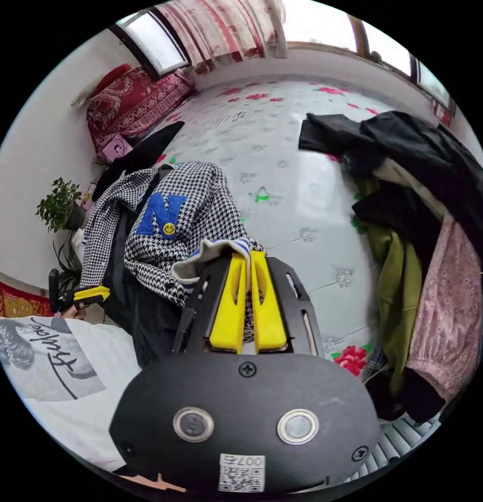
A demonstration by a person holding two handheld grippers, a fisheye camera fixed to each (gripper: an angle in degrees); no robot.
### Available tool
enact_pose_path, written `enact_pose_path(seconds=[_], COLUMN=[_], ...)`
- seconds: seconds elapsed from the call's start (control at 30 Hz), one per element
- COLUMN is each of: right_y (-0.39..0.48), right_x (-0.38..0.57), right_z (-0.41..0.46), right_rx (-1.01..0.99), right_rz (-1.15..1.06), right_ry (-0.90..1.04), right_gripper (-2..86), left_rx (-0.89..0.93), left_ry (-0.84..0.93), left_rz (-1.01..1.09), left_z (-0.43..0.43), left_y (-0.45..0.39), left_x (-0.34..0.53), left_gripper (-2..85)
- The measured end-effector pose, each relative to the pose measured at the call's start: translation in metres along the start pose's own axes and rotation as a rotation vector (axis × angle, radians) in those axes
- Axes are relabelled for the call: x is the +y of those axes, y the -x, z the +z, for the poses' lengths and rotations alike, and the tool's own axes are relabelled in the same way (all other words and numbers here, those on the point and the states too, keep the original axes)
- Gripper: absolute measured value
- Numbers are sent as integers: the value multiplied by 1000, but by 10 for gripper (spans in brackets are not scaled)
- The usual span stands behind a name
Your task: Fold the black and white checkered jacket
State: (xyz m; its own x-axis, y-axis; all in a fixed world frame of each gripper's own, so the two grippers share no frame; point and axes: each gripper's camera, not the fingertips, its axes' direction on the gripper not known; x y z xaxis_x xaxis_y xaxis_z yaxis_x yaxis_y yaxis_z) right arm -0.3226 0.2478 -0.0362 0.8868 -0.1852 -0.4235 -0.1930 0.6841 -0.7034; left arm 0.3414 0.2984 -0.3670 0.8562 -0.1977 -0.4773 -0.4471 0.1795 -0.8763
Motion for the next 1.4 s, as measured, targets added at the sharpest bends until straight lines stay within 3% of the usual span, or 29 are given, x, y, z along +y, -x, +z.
enact_pose_path(seconds=[0.13, 0.2, 0.27, 0.4, 0.53, 0.67, 0.8, 1.0, 1.17, 1.3, 1.4], right_y=[-34, -48, -55, -20, 8, 34, 52, 108, 99, 117, 157], right_x=[23, 33, 41, 83, 132, 155, 151, 168, 199, 160, 98], right_z=[-147, -177, -184, -133, -13, 53, 113, 93, 76, 48, 36], right_rx=[308, 492, 618, 401, 121, 139, -23, 263, 239, 400, 300], right_rz=[168, 257, 324, 115, 70, 14, 38, -223, -317, -356, -427], right_ry=[-400, -468, -419, -370, -97, 30, 171, 195, 610, 474, 253], right_gripper=[12, 19, 28, 55, 83, 91, 74, 19, 19, 52, 63], left_rx=[3, 12, 15, 15, 11, -23, -79, -130, -140, -125, -94], left_ry=[7, 1, -2, 2, 41, 65, 106, 108, 96, 59, 4], left_rz=[13, 34, 50, 56, 52, 72, 118, 131, 121, 86, 54], left_z=[-1, 0, 1, 7, 16, 17, 34, 36, 16, -11, -34], left_y=[-1, -5, -9, -15, -15, -17, -20, -16, -13, -4, 9], left_x=[-1, -8, -12, -10, 2, 9, 10, 21, 36, 36, 26], left_gripper=[46, 46, 46, 46, 45, 44, 37, -7, -9, -10, -10])
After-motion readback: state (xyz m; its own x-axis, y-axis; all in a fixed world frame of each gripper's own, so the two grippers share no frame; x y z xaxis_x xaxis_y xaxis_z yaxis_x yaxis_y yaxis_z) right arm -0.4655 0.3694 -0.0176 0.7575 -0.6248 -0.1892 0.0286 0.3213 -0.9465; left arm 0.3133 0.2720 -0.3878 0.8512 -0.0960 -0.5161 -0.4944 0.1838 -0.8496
